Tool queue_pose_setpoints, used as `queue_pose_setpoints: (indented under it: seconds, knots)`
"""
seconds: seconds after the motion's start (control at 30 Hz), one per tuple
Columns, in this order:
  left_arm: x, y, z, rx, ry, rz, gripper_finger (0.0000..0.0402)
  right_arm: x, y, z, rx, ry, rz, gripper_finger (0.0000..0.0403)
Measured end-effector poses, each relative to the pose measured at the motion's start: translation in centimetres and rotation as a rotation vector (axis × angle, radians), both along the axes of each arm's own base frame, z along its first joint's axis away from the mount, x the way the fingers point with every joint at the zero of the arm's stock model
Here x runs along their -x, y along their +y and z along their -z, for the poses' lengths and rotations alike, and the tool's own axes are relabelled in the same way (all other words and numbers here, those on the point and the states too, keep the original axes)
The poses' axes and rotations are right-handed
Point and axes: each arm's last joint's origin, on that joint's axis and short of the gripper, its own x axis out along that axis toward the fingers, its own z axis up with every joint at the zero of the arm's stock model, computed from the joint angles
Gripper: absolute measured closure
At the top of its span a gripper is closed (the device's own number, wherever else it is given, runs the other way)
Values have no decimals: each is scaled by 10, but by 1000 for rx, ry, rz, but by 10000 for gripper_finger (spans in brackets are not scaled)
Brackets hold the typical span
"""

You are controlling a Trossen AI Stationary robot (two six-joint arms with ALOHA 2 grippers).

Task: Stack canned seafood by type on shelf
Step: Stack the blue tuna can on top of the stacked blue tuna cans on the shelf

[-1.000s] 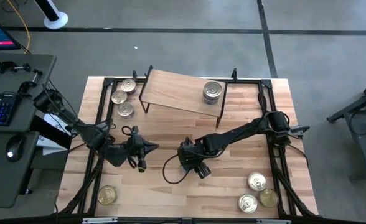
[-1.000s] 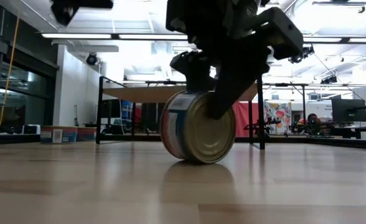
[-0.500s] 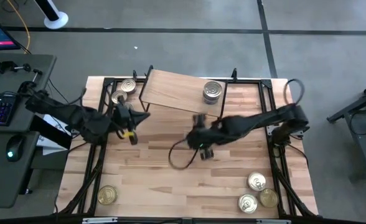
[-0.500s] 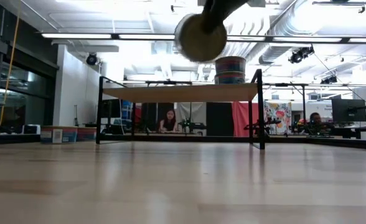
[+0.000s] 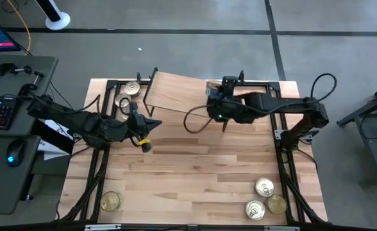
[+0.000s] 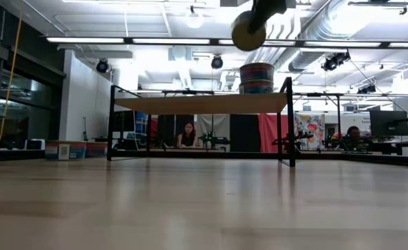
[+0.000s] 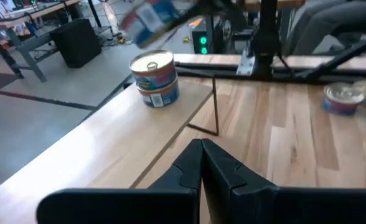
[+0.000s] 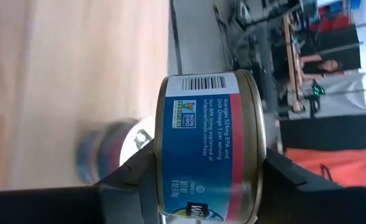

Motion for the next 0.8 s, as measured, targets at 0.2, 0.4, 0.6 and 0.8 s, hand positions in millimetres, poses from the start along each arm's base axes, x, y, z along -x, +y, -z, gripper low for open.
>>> queue_pose_setpoints:
  seconds: [0.2,0.4,0.6,0.8]
  knots:
    - [-1,-1,1,28,-6,3,402,-3,-18,9,27,65,64,237]
    - [1,0,-1,38,-16,4,402,1,-25,11,-10,106,69,237]
    - [1,0,-1,39,-18,4,402,4,-35,13,-82,109,85,190]
    - [1,0,-1,39,-17,4,402,5,-41,13,-100,105,99,181]
